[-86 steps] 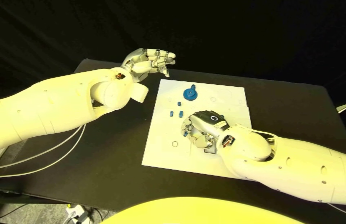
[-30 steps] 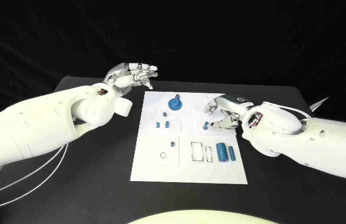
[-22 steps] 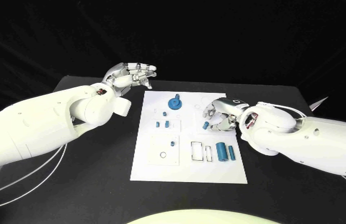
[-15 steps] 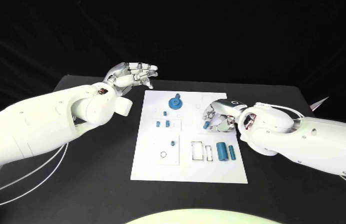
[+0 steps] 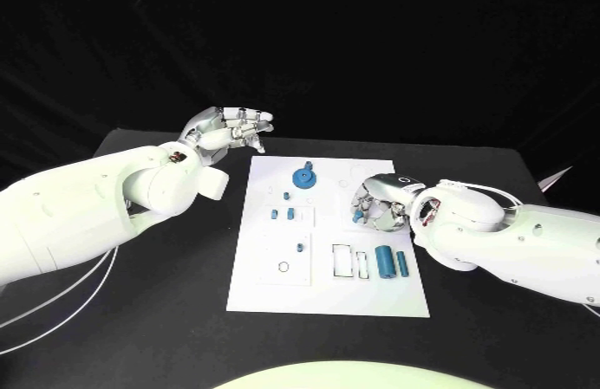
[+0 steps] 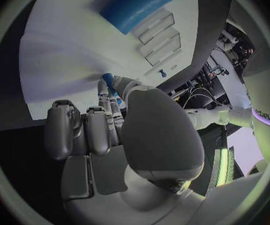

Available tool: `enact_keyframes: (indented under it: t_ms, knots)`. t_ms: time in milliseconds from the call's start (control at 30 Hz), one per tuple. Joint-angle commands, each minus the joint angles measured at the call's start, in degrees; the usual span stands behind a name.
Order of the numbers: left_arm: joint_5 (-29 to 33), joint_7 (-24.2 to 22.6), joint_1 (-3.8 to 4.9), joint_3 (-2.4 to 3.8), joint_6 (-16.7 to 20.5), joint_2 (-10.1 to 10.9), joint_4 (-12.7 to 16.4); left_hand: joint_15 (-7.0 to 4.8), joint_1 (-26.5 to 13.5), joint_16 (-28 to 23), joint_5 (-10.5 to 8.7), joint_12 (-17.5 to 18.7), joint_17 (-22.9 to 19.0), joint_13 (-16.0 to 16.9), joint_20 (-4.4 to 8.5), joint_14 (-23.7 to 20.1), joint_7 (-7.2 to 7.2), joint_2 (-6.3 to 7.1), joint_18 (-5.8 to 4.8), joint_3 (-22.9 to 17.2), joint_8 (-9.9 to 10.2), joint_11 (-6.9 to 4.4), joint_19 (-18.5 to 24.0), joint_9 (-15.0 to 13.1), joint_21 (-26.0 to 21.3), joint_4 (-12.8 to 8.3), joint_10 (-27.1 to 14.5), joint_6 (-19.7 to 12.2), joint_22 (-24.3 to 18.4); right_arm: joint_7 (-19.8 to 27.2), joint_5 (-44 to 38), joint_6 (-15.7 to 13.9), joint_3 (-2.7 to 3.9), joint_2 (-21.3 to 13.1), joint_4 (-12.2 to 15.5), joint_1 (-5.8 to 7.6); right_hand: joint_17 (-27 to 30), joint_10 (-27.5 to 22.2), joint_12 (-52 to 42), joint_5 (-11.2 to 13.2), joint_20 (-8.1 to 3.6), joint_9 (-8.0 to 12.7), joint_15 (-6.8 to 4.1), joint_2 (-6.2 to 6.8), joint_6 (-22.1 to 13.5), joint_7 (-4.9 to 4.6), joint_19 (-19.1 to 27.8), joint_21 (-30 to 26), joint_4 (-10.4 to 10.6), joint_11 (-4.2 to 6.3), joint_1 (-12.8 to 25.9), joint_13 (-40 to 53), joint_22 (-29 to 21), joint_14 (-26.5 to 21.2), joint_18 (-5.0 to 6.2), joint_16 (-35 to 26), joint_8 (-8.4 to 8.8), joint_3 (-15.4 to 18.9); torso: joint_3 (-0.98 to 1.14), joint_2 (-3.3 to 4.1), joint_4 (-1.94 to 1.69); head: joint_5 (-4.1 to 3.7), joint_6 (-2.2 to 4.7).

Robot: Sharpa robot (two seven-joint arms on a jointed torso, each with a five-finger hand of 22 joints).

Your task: Assemble the parts on the task board

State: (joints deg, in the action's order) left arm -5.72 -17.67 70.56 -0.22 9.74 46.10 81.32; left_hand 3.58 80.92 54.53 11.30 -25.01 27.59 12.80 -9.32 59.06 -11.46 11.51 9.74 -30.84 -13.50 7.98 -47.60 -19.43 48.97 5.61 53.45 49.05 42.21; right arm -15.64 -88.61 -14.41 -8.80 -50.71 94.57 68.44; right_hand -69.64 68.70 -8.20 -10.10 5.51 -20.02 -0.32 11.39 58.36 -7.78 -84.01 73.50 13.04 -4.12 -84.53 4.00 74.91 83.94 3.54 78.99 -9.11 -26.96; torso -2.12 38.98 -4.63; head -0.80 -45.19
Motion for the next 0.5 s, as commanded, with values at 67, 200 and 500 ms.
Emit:
enact_keyframes:
  t_ms: [67, 200, 500]
  knots:
    - [0.17, -0.15, 0.05, 0.04, -0.95, 0.0, 0.11, 0.06, -0.13, -0.25, 0.18, -0.19, -0.06, -0.05, -0.07, -0.23, -0.14, -0.43, 0.75, 0.36, 0.13, -0.18, -0.4, -0.1, -0.38, 0.02, -0.37, 0.08, -0.08, 1.0, -0.38, -0.91, -0.05, 0.19, 0.14, -0.18, -0.06, 1.36, 0.32, -0.07, -0.67, -0.49, -0.56, -0.39, 1.17, 0.37, -2.11, 0.75, -0.3, 0.36, 0.8, 0.31, 8.25, 2.18, -0.49, 0.25, -0.85, -1.45, 0.02, 0.0, 0.03, -0.02, -0.14]
    - [0.17, -0.11, 0.05, 0.04, -0.99, 0.04, 0.13, 0.06, -0.13, -0.25, 0.18, -0.19, -0.06, -0.05, -0.07, -0.23, -0.14, -0.43, 0.75, 0.36, 0.13, -0.18, -0.4, -0.1, -0.38, 0.02, -0.37, 0.08, -0.08, 0.73, -0.33, -2.77, -0.05, 0.24, 0.06, -0.27, -0.25, 2.68, 0.59, -0.02, -1.03, -1.49, -0.95, -1.74, 2.62, 0.85, -2.33, 1.48, -1.45, 0.8, 1.4, 0.55, 8.65, 2.26, -0.63, 0.45, -2.14, -2.98, 0.0, 0.01, 0.04, -0.02, -0.2]
    - [0.17, -0.05, 0.05, 0.04, -1.03, 0.1, 0.11, 0.06, -0.13, -0.25, 0.18, -0.19, -0.06, -0.05, -0.07, -0.23, -0.14, -0.43, 0.75, 0.36, 0.13, -0.18, -0.4, -0.1, -0.38, 0.02, -0.37, 0.08, -0.08, 0.63, 0.05, -6.31, -0.05, 0.0, 0.51, -0.37, -0.22, 3.51, 1.03, -0.09, -1.2, -2.36, -1.09, -2.26, 2.85, 0.95, -2.52, 2.13, -2.54, 0.96, 2.27, 0.7, 9.0, 2.28, -0.76, 0.51, -2.98, -4.7, 0.0, -0.01, 0.02, -0.16, -0.32]
